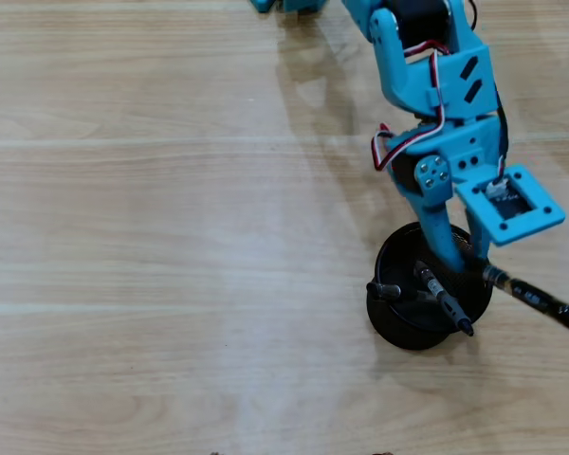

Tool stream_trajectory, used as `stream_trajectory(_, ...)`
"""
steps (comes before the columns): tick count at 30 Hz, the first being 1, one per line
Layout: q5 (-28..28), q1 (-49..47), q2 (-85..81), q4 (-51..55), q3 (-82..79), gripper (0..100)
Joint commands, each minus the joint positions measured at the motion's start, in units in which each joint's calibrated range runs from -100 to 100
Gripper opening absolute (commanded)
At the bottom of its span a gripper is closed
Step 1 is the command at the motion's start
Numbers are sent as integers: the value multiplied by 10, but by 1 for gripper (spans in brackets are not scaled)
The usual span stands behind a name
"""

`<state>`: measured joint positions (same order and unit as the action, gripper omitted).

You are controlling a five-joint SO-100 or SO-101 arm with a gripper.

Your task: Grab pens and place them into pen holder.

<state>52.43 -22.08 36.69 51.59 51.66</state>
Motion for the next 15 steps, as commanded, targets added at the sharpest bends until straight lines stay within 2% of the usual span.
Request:
stream_trajectory(1, 9, -10, 26, -37, 29, 2)
stream_trajectory(15, 6, -2, 90, -35, 29, 2)
